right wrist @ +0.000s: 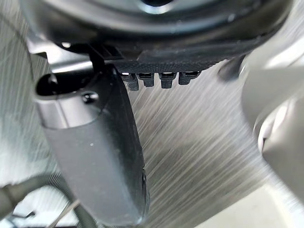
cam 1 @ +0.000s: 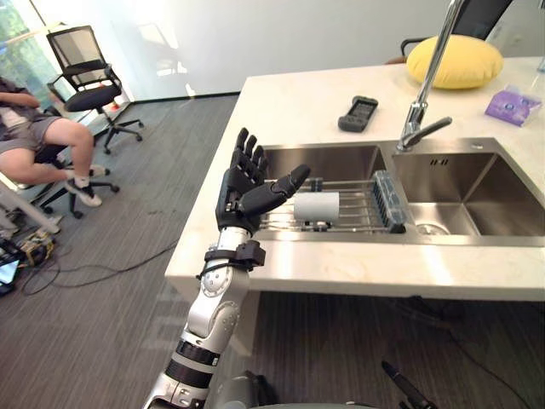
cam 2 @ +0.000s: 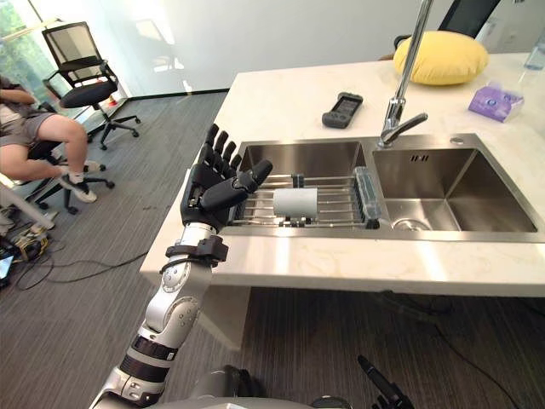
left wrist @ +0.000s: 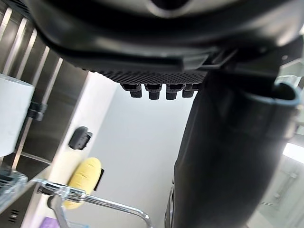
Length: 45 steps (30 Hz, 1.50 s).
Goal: Walk over to the sink, pick up the cup, carry it to the dishwasher, place the cup inside the dishwasher, then close the dishwasher door
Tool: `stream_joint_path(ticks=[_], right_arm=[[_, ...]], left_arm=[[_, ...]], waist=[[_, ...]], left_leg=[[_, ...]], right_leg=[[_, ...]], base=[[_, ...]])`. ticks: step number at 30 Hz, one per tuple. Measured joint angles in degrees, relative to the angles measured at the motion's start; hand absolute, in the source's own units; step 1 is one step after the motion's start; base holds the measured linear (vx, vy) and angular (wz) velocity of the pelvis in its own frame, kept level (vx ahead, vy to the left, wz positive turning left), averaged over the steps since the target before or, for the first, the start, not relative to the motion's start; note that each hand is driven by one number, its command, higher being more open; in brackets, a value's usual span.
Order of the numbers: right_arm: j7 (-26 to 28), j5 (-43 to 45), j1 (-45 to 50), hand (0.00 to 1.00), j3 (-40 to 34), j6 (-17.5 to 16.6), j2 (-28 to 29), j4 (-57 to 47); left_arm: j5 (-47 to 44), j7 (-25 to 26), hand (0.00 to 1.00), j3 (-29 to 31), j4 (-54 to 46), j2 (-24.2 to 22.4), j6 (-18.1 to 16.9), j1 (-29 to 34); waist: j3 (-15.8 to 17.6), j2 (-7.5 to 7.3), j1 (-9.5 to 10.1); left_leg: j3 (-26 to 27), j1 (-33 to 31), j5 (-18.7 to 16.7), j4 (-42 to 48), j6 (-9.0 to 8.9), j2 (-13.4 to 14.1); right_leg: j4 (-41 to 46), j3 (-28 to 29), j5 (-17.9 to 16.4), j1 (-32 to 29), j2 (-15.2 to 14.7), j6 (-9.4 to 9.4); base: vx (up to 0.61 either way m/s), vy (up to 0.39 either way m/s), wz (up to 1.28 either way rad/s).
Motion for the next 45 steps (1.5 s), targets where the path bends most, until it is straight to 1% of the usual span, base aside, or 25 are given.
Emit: stream_joint_path(ticks=[1,2,4,6,7,8,9,10,12,14,15,16,17,18,19,20,22,23,26,29,36,39,42,44,45], right_arm=[[-0.03,-0.01,-0.61,1.00,-1.12,0.83,1.36,1.05],[-0.05,-0.01,-0.89,1.00,-1.75,1.80,2.30,2.13],[-0.56,-0.63,-0.61,1.00,-3.56,1.97,2.96,3.01],[-0.97,-0.69,-0.14,1.00,-4.75,2.21,2.90,3.24],[-1.05,-0.67,0.54,1.00,-5.12,2.11,2.78,3.08],[-1.20,-0.67,1.42,1.00,-5.45,2.19,2.74,3.26],[-1.19,-0.67,1.93,1.00,-5.48,2.21,2.78,3.59],[-1.22,-0.67,2.29,1.00,-5.45,2.26,2.85,4.35],[-1.41,-0.61,2.95,1.00,-5.73,2.32,3.27,4.73],[-1.53,-0.60,3.02,1.00,-6.73,2.38,3.42,4.65],[-1.59,-0.65,3.11,1.00,-6.69,2.57,3.45,4.43],[-1.55,-0.65,3.19,1.00,-6.66,2.75,3.75,4.35],[-1.53,-0.65,3.34,1.00,-6.65,2.81,4.53,4.33],[-1.11,-0.79,2.94,1.00,-6.81,3.13,4.20,4.59],[-0.75,-0.91,2.54,1.00,-7.09,3.26,3.80,4.60],[-0.44,-0.92,2.08,1.00,-7.10,3.49,3.15,4.54],[-0.70,-0.82,1.34,1.00,-7.08,4.02,1.96,5.20],[-0.97,-0.56,1.24,1.00,-7.05,4.24,1.49,5.26],[-1.58,0.96,1.11,1.00,-6.63,3.94,0.43,5.41],[-3.35,1.82,1.26,1.00,-5.31,5.25,0.15,6.23],[-2.71,1.85,1.22,1.00,-3.07,6.69,1.44,8.17],[-2.46,1.85,1.22,1.00,-2.36,6.71,1.05,8.10],[-2.35,1.85,1.13,1.00,-0.76,6.59,0.56,7.78],[-2.35,1.86,1.28,1.00,-0.46,6.59,0.50,7.45],[-2.47,2.22,1.35,1.00,-0.37,6.58,0.21,7.45]], left_arm=[[-0.07,0.05,1.00,0.05,-0.10,0.49,0.01,0.02],[-0.08,0.23,1.00,0.05,-0.07,0.91,0.18,0.17],[-0.05,0.29,1.00,0.08,-0.07,1.03,0.39,0.31],[0.02,0.31,1.00,0.07,-0.07,1.10,0.74,0.32],[0.10,0.28,1.00,-0.01,-0.07,0.93,1.26,0.31],[0.13,0.25,1.00,-0.09,0.03,0.82,1.86,0.34],[0.12,0.21,1.00,-0.03,0.34,0.73,1.92,0.33],[0.10,0.25,1.00,0.24,1.10,1.05,1.92,0.33],[0.08,0.20,1.00,0.23,2.62,2.00,1.92,0.35],[0.06,-0.01,1.00,0.17,4.79,3.03,1.91,0.43],[-0.17,-0.70,1.00,0.06,6.38,3.73,1.91,0.58],[-0.75,-1.55,1.00,0.15,7.17,4.38,1.92,0.77],[-1.47,-2.22,1.00,0.25,7.40,5.40,1.95,0.96],[-2.40,-4.04,1.00,1.50,7.55,5.10,1.99,2.85],[-2.39,-5.25,1.00,1.89,7.50,4.71,2.05,3.48],[-2.38,-6.48,1.00,1.82,7.49,4.35,2.46,3.51],[-2.25,-9.56,1.00,1.47,6.89,3.67,3.82,3.51],[-1.72,-11.24,1.00,0.68,5.69,3.61,4.39,3.57],[3.29,-15.18,1.00,-1.10,0.85,3.87,4.48,3.53],[9.56,-20.19,1.00,-3.45,-3.39,5.96,4.13,3.48],[13.56,-28.83,1.00,-6.89,-3.93,11.41,4.08,2.73],[16.01,-31.90,1.00,-10.20,-3.98,13.64,5.62,1.50],[19.77,-32.88,1.00,-11.67,-4.02,15.61,7.49,0.70],[21.56,-32.63,1.00,-11.73,-3.83,16.88,7.50,0.70],[23.21,-31.64,1.00,-11.72,-3.67,18.54,7.43,0.70]], waist=[[0.15,-1.32,0.12],[0.27,-1.60,0.13],[0.31,-1.65,0.16],[0.35,-1.71,0.08],[0.34,-1.71,-0.18],[0.23,-1.39,-0.41],[0.15,-1.33,-0.58],[0.04,-1.34,-0.47],[0.03,-1.02,-0.36],[-0.09,-1.02,-0.59],[-0.37,-1.28,-0.62],[-0.91,-2.13,-0.55],[-1.77,-3.82,-0.10],[-3.37,-2.74,-0.09],[-3.97,-1.55,-0.07],[-4.21,-0.60,-0.09],[-4.49,0.33,-0.16],[-4.50,0.45,-0.19],[-4.66,0.69,-0.49],[-4.58,0.57,-0.64],[-4.41,0.40,-0.85],[-4.24,0.20,-0.98],[-4.02,0.22,-2.14],[-3.96,0.20,-2.44],[-3.84,0.23,-2.52]], left_leg=[[0.29,1.02,0.61,-2.74,0.35,-1.71],[0.11,1.35,0.35,-3.38,0.54,-2.46],[-0.42,2.19,-0.82,-3.95,0.65,-3.15],[-0.95,3.98,-1.95,-4.77,0.33,-3.56],[-1.80,5.65,-2.00,-6.13,0.33,-4.00],[-3.19,7.19,-1.99,-7.53,0.43,-3.96],[-4.00,7.83,-2.00,-8.14,0.40,-3.88],[-4.79,8.98,-2.00,-9.23,0.11,-3.69],[-6.57,9.83,-2.29,-9.99,-0.71,-2.98],[-8.26,10.29,-2.78,-9.86,-1.97,-1.87],[-9.37,10.31,-2.99,-9.37,-2.78,-0.94],[-9.96,10.29,-3.30,-8.91,-3.77,-0.80],[-10.19,10.28,-3.71,-8.71,-4.74,-1.11],[-10.55,10.21,-3.92,-8.98,-6.56,0.41],[-10.55,9.99,-3.59,-9.81,-7.34,1.70],[-10.61,10.00,-3.14,-10.80,-8.07,2.88],[-10.57,12.08,-2.17,-13.66,-9.43,4.61],[-10.36,13.77,-1.91,-14.86,-9.75,5.34],[-9.67,14.44,-1.86,-15.79,-9.72,5.21],[-9.48,14.49,-1.82,-16.68,-9.66,4.29],[-9.14,14.50,-1.12,-17.69,-8.60,2.78],[-7.73,14.78,-1.01,-17.75,-8.48,2.75],[-7.17,14.95,-0.57,-18.27,-8.43,2.61],[-7.18,15.30,0.02,-19.21,-8.45,2.52],[-7.26,15.60,0.42,-20.00,-8.51,2.47]], right_leg=[[0.12,-0.10,0.05,-0.19,-1.08,0.09],[0.71,-0.46,0.36,-0.22,-1.66,0.57],[3.36,-0.71,0.87,-0.54,-2.44,1.32],[11.03,-0.66,1.53,-2.68,-3.89,2.15],[17.65,-0.44,3.39,-4.84,-5.04,1.87],[23.44,-0.27,4.60,-6.99,-6.00,0.80],[24.44,-0.36,3.33,-7.54,-6.10,-0.06],[24.23,-0.75,0.54,-8.99,-6.61,-0.96],[20.96,-0.12,-0.48,-11.62,-7.25,-1.32],[16.63,3.62,-0.01,-14.32,-7.00,-0.51],[12.07,5.82,1.93,-15.33,-6.15,0.42],[7.29,6.31,6.40,-15.50,-6.03,0.36],[3.41,6.60,13.55,-16.13,-6.25,1.13],[0.31,5.79,11.73,-14.57,-4.51,4.00],[-2.27,5.48,11.82,-13.99,-3.04,3.88],[-4.01,5.16,12.41,-13.55,-1.55,3.05],[-6.81,4.80,12.97,-11.64,0.75,2.23],[-7.92,4.83,13.09,-10.26,1.68,1.97],[-9.06,5.55,13.19,-10.09,1.97,1.81],[-10.55,5.75,14.17,-10.06,1.44,2.07],[-13.85,6.06,16.73,-9.48,0.36,2.68],[-15.43,7.25,17.99,-9.22,0.49,2.71],[-16.59,7.78,19.13,-9.04,0.52,2.65],[-17.03,7.64,19.41,-8.87,0.56,2.62],[-17.50,7.40,19.65,-8.69,0.60,2.65]], base=[[0.19,0.022,0.11],[0.14,0.009,0.15],[0.15,0.036,0.17],[0.16,0.055,0.16],[0.17,0.049,0.33],[0.18,0.033,0.42],[0.19,-0.003,0.45],[0.19,-0.038,0.42],[0.20,-0.092,0.44],[0.16,-0.145,0.46],[0.13,-0.209,0.42],[0.22,-0.356,0.39],[0.26,-0.440,0.21],[0.29,-0.422,0.01],[0.28,-0.376,-0.07],[0.21,-0.248,-0.10],[0.15,-0.166,-0.11],[0.15,-0.147,-0.17],[0.10,-0.064,-0.18],[0.01,0.029,-0.04],[-0.07,0.034,-0.03],[-0.10,0.006,-0.20],[-0.07,-0.007,-0.13],[-0.04,-0.020,0.00],[-0.02,-0.024,0.06]])
